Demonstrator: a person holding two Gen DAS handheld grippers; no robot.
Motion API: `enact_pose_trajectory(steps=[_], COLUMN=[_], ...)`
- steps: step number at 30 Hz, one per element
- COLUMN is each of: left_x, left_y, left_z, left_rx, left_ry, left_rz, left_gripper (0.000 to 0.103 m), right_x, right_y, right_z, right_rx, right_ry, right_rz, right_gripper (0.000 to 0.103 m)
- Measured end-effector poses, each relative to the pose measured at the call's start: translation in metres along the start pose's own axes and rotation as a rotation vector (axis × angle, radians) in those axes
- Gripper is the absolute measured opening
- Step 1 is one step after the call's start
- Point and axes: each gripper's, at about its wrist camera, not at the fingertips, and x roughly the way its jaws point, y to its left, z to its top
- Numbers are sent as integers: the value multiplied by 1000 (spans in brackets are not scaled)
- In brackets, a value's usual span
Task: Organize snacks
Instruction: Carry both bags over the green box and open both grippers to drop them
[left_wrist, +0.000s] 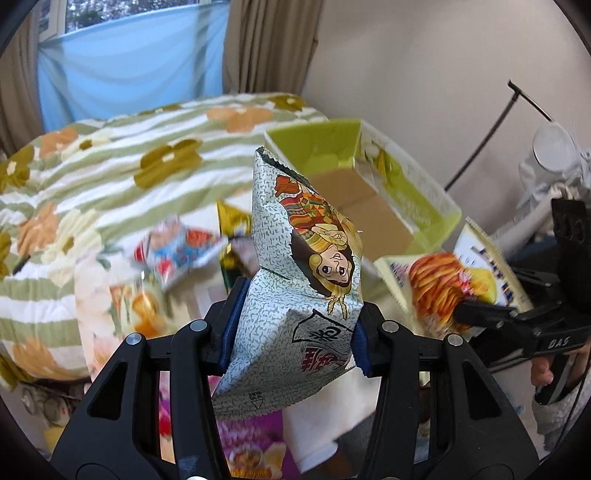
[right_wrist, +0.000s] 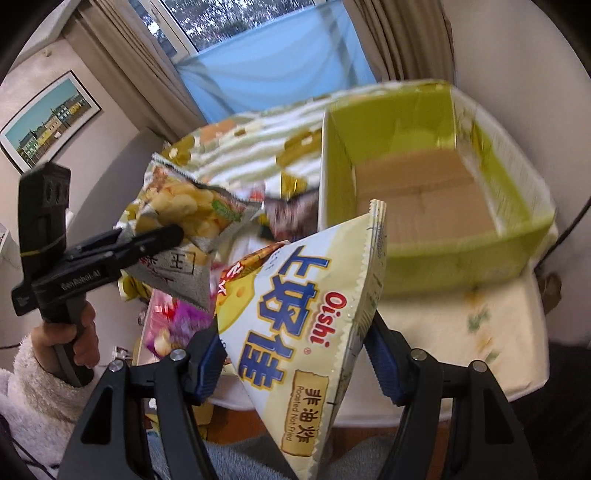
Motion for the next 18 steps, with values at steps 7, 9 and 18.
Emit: enact_pose_trajectory(steps=[7,9,18], left_x=[34,48,145], left_y=[-28,-39,-66], left_z=[65,81,136], left_rx=[-77,-106,-204], left_ry=[-54,-66,12], left_rz=[24,19,61], left_gripper=[45,45,45], right_x=[-18,-16,7], right_y=[-35,-50,-129], right_z=[74,93,157], right_rx=[-112,-120,-77], right_ry=[-97,-106,-64], right_rz=[-40,-49,-74], right_gripper=[64,64,64])
